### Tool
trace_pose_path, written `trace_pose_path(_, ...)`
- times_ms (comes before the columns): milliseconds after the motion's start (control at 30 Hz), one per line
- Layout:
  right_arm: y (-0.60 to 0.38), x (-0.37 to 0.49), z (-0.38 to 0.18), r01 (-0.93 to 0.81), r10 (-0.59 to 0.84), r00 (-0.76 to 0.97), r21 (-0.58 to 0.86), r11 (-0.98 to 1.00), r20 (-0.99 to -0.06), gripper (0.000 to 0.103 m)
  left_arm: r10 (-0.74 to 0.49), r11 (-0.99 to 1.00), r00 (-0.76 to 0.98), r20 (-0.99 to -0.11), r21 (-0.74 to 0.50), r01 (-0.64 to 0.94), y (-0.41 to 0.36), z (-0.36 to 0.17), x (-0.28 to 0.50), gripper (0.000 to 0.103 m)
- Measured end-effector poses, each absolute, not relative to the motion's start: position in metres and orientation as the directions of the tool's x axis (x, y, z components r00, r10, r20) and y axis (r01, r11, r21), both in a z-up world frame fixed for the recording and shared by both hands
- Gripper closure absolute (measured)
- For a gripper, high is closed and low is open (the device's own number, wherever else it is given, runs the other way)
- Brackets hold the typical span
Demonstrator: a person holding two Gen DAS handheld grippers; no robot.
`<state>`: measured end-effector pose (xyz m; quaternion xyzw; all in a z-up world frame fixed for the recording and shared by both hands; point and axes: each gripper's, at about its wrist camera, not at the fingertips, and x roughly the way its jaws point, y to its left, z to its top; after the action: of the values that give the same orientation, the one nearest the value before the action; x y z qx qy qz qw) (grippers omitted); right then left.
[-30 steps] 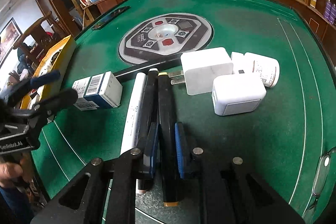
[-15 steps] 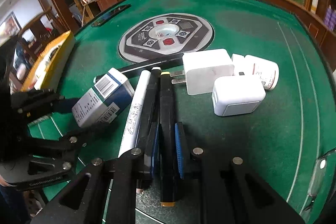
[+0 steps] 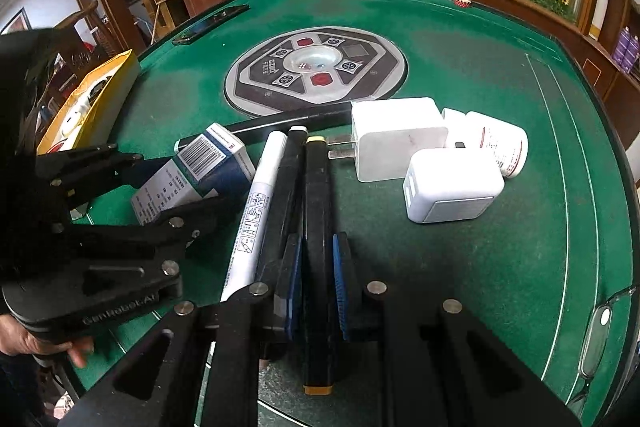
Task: Organize rigid objects
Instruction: 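Carry the white medicine box and black marker over the tray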
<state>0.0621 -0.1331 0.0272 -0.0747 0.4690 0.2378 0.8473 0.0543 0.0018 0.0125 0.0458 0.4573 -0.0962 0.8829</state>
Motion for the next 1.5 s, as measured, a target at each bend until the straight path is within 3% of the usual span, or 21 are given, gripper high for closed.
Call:
trace_pose_path(133,-0.132,0.061,0.028,-0.473,0.326,0.452,0.087,0.877,-0.831,0.089,-0.12,0.98,0.558,-0.821,-0.009,0.198,0.002,0.013,0.052,0.054)
trace_pose_path(167,-0.132,0.06,0.028,-0.474,0.326,0.453,0.085,0.876,-0.83,0.089,-0.122,0.981,0.563,-0.817,-0.012,0.195,0.002,0.013,0.05,0.057)
trace_pose_path(200,-0.132,0.059,0.028,-0.476,0.33,0.453,0.088,0.875,-0.828,0.089,-0.128,0.98,0.57,-0.812,-0.014,0.2,0.002,0.014,0.047,0.067)
trace_pose_path(500,-0.142,0.055,0.05,-0.477,0.431,0.498,0.178,0.861,-0.752,0.089,-0.165,0.986,0.63,-0.759,-0.109,0.127,0.028,0.034,0.018,0.067)
trace_pose_path(667,-0.141,0.052,0.059,-0.501,0.495,0.492,0.233,0.834,-0.716,0.089,-0.117,0.993,0.67,-0.733,-0.09,0.075,0.037,0.041,0.008,0.067)
trace_pose_path(967,-0.133,0.048,0.059,-0.527,0.525,0.469,0.252,0.812,-0.71,0.089,-0.036,0.999,0.688,-0.725,-0.04,0.01,0.045,0.035,0.004,0.067)
trace_pose_path(1500,-0.126,0.048,0.054,-0.538,0.524,0.464,0.242,0.807,-0.714,0.089,-0.003,0.999,0.728,-0.685,-0.032,-0.026,0.059,0.049,-0.01,0.066)
